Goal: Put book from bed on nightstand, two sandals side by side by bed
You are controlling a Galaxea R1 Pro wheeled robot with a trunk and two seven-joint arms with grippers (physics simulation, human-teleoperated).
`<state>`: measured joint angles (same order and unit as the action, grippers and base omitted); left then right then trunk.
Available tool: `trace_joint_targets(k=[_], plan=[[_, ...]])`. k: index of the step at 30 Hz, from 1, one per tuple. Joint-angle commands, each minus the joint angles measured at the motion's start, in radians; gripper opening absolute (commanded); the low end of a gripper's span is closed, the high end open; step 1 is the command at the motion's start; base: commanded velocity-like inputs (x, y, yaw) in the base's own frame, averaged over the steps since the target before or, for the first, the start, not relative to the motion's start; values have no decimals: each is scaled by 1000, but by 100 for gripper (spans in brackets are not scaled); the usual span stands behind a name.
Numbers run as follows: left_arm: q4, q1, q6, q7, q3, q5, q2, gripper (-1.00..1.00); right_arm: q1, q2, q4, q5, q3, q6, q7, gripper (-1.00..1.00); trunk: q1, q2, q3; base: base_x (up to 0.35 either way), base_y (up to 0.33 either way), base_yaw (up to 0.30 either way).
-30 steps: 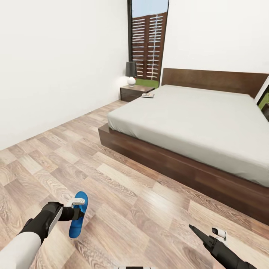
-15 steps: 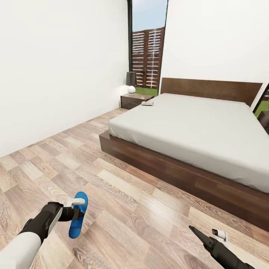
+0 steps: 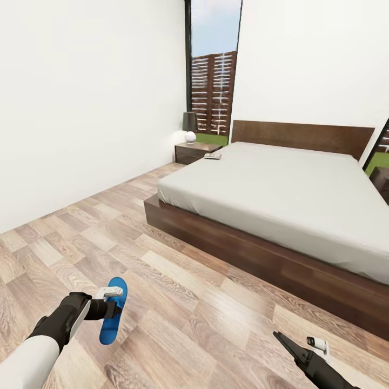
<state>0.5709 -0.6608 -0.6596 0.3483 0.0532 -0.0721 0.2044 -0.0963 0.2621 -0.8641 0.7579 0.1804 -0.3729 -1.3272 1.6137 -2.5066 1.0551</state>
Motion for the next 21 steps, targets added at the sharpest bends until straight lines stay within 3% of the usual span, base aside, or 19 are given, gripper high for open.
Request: trace_joint_targets(k=[1,21], plan=[[1,0,-5,8,5,-8,-1,-100,0,0,0,4,0,-11,-2,100,0,0,1,0,0,0],[1,1,-4,11,6,-4,1,-100,0,0,5,2,0,-10,1,100,0,0,1,0,0,0]])
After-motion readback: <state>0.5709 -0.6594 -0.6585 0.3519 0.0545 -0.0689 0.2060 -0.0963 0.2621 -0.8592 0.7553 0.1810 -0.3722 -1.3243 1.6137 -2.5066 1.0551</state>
